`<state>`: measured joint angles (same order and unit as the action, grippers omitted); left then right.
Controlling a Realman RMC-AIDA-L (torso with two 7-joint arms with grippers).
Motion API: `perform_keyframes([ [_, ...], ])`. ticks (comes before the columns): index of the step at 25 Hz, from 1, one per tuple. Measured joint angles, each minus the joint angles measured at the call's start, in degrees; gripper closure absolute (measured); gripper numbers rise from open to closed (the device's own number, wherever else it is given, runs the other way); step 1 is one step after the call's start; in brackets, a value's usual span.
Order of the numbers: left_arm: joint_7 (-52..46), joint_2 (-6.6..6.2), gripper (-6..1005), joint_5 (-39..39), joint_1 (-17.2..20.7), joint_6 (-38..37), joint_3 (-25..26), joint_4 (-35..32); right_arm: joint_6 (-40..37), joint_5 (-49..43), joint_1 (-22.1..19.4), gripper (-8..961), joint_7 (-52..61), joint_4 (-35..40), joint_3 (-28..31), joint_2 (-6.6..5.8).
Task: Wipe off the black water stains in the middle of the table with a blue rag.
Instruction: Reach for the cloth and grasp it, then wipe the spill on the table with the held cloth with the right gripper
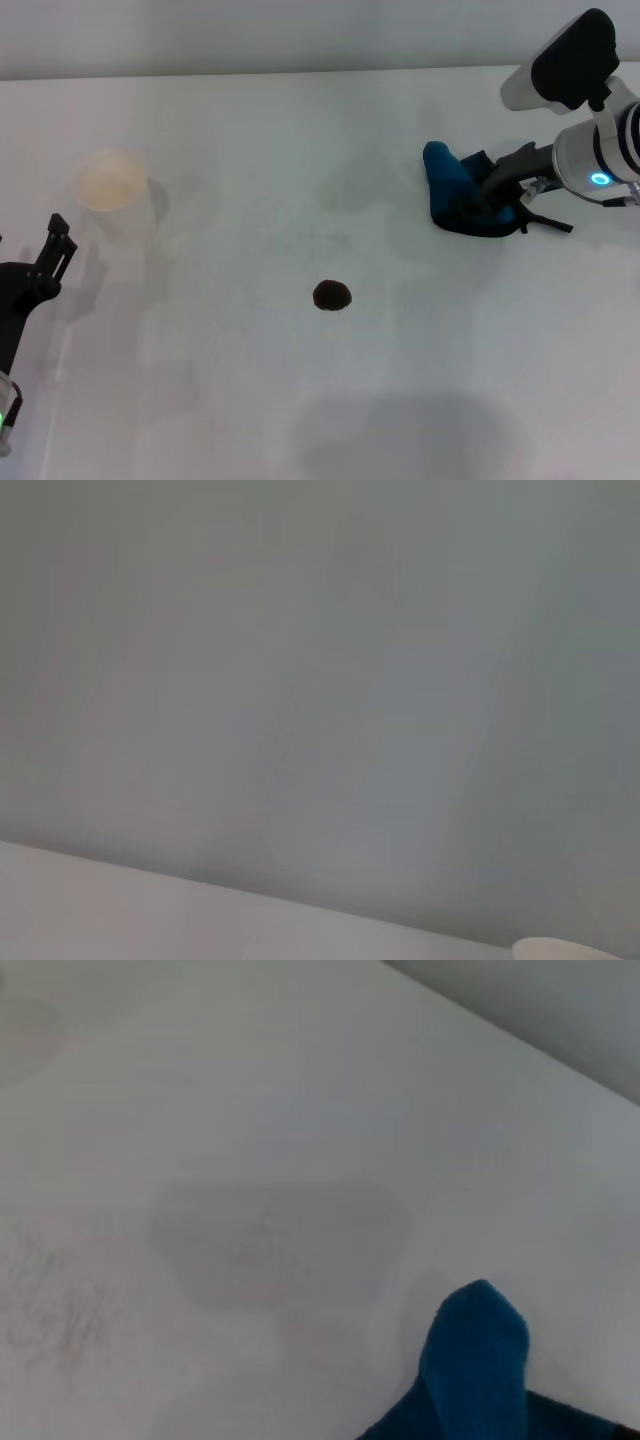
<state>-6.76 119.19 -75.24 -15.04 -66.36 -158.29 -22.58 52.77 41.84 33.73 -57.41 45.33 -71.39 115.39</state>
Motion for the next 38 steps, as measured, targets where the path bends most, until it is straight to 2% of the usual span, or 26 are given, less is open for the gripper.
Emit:
perform_keyframes([
  [4,0.0,0.07,138,0.07,0.01,0.0,0.0,0.0,-0.18,-0.17,0.46,314,3.37,-0.88,-0.03,-0.03],
  [10,-0.67,0.08,137,0.14,-0.38,0.0,0.0,-0.02,-1.17,-5.06,1.43,556,8.23,-1.67,-0.02,-0.03],
  [18,-0.71,0.08,138,0.19,-0.5,0.0,-0.01,-0.1,-0.96,-5.81,1.35,765,10.3,-1.43,-0.07,-0.01],
  [24,-0.9,0.06,138,0.03,-0.52,0.0,0.0,-0.08,1.72,-6.03,0.44,812,10.12,1.55,-0.09,-0.03],
  [31,-2.2,-0.01,137,-0.1,-0.61,-0.06,0.0,0.23,9.03,-3.59,-0.25,851,9.92,6.92,0.62,-0.1],
  [34,-2.2,-0.01,137,-0.12,-0.61,-0.11,-0.01,0.39,12.22,-0.31,-1.49,850,9.77,10.66,-0.5,-0.02],
  [38,-2.2,-0.01,137,-0.12,-0.67,-0.14,0.38,0.52,14.08,8.05,-2.86,851,8.87,11.77,-3.98,-0.01],
])
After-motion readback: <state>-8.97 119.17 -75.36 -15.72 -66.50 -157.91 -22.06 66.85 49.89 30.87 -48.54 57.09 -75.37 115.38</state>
